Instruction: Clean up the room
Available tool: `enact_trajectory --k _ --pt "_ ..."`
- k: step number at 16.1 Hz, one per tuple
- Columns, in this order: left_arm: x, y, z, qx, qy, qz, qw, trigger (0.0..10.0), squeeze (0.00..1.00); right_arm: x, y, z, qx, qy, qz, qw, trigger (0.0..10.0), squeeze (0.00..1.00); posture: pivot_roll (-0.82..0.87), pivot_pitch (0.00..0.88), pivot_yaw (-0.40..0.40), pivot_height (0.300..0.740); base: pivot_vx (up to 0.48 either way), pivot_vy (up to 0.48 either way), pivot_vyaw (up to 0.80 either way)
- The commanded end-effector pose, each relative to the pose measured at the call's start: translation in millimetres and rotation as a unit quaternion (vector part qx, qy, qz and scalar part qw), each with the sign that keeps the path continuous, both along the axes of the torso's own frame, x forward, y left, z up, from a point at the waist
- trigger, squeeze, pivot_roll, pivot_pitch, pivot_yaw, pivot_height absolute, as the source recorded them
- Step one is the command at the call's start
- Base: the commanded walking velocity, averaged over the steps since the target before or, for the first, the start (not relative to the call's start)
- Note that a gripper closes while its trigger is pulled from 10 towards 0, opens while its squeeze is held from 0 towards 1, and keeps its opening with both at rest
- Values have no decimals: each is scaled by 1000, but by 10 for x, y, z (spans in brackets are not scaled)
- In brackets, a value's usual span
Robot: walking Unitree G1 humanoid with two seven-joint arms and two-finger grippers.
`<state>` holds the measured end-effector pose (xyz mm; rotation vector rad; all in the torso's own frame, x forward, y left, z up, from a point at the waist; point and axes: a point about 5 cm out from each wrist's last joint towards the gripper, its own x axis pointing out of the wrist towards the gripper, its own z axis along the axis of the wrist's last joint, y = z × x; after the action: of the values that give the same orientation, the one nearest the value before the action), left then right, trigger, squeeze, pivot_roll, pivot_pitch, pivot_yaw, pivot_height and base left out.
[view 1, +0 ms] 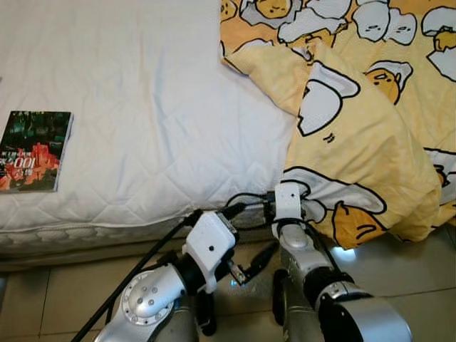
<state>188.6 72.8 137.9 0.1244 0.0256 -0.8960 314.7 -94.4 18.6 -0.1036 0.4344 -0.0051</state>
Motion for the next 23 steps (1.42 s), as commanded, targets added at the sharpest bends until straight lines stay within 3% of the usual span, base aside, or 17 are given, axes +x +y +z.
enact_trajectory --k 1,9,17,23 --pt "-33 -10 -24 -4 14 -8 1000 10000 0 -55 21 -66 3 18 3 1000 0 0 117 354 73 719 0 0 0" --pt "-35 -5 -48 -1 23 -12 1000 10000 0 -63 61 -78 22 29 8 999 0 0 116 356 72 719 0 0 0" --pt "-57 -60 -109 -3 40 -31 999 10000 0 -296 14 -308 10 60 9 998 0 0 79 355 75 719 0 0 0" --pt "-32 -52 -173 25 32 -24 999 10000 0 -334 148 -324 6 69 41 997 0 0 76 338 77 719 0 0 0"
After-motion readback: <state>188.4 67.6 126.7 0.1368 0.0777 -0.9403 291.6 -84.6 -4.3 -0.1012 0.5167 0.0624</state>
